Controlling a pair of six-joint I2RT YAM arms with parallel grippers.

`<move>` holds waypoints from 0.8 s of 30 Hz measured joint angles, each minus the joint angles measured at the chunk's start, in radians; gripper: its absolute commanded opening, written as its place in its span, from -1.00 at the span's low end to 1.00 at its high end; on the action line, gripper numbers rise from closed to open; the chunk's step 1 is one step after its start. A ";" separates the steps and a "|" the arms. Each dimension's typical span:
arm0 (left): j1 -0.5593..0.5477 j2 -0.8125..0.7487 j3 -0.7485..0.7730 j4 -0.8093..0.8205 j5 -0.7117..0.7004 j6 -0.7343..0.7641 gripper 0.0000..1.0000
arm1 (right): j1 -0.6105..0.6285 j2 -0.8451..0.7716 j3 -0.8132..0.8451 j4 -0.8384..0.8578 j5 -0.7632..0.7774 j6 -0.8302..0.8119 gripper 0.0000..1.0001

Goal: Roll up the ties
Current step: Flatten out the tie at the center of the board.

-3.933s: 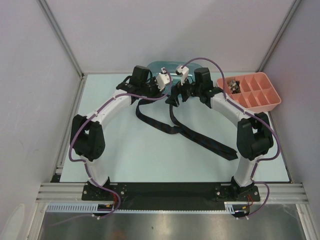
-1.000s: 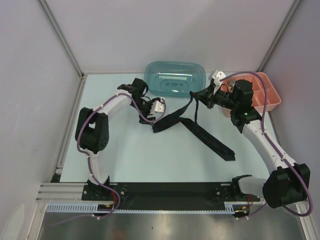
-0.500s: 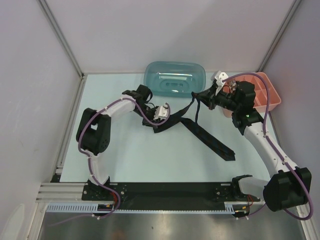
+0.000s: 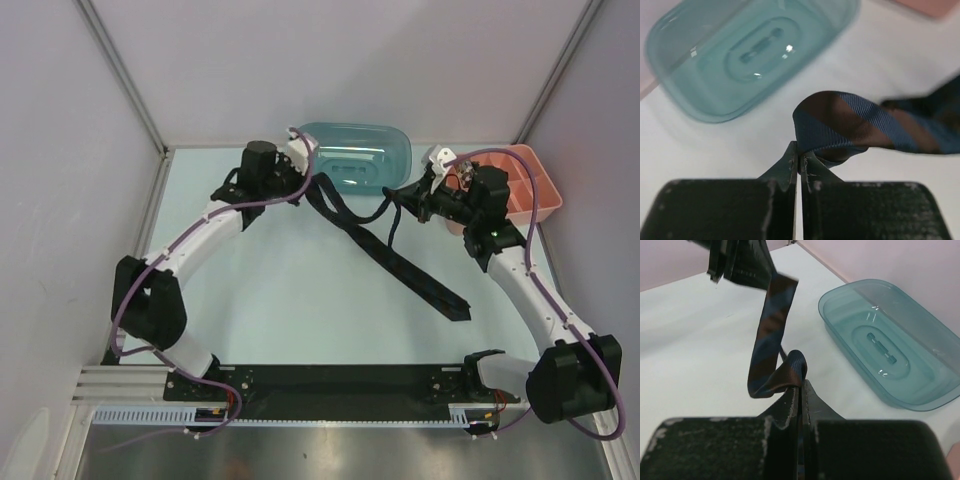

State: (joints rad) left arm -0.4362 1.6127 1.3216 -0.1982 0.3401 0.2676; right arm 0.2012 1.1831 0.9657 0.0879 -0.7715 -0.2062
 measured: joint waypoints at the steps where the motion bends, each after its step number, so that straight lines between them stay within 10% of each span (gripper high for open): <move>1: 0.002 -0.009 -0.002 0.022 -0.043 -0.061 -1.00 | 0.001 0.003 0.000 0.001 0.000 0.000 -0.99; 8: 0.032 -0.041 -0.121 0.095 -0.389 -0.457 -0.73 | 0.068 0.114 0.000 0.051 0.043 -0.014 -0.94; 17: 0.233 -0.176 -0.439 0.073 -0.467 -0.662 -0.42 | 0.286 0.393 0.058 0.149 0.153 -0.031 -0.90; 19: 0.305 -0.209 -0.486 0.069 -0.468 -0.674 0.50 | 0.321 0.451 0.089 0.171 0.173 -0.028 -0.84; 24: 0.494 -0.264 -0.586 0.055 -0.418 -0.676 0.77 | 0.398 0.584 0.181 0.198 0.200 -0.023 -0.74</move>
State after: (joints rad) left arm 0.0574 1.3487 0.7357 -0.1429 -0.0776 -0.4088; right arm 0.5991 1.7676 1.1465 0.2859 -0.5713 -0.2291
